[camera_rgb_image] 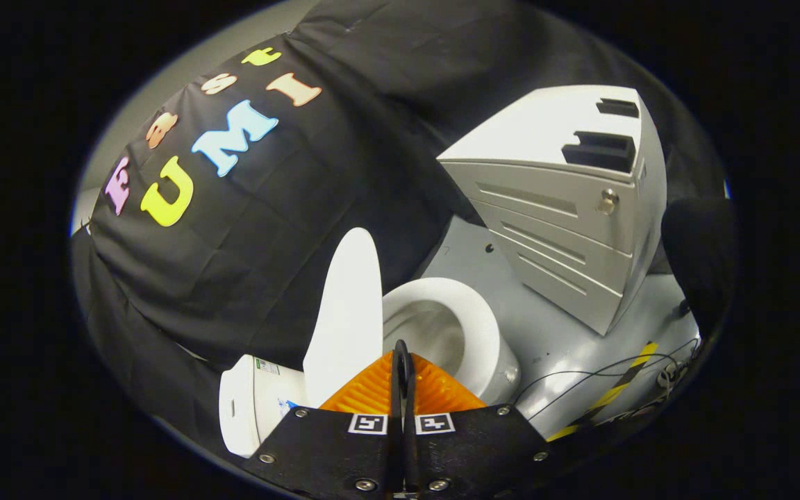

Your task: Open the toilet lid.

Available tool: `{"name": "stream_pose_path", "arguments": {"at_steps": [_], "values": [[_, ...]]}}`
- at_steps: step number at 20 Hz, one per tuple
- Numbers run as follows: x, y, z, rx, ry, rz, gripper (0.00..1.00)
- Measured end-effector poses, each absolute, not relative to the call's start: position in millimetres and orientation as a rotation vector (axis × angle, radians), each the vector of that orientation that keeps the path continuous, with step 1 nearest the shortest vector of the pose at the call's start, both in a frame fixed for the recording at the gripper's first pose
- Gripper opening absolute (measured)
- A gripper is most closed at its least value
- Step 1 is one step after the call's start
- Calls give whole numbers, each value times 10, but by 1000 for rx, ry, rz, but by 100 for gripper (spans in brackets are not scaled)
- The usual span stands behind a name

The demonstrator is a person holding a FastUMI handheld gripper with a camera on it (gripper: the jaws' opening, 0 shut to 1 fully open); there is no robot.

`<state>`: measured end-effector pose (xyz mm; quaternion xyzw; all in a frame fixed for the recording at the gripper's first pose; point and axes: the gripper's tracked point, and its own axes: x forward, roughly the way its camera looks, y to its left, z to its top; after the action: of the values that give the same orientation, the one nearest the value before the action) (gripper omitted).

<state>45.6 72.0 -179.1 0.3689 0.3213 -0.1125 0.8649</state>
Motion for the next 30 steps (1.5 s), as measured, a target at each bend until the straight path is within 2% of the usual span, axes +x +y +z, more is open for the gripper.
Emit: {"name": "stream_pose_path", "arguments": {"at_steps": [8, 19, 30], "values": [[545, 1122, -1148, 522, 616, -197, 0], [602, 1467, -757, 348, 574, -236, 0], [630, 2102, -227, 140, 483, -172, 0]]}}
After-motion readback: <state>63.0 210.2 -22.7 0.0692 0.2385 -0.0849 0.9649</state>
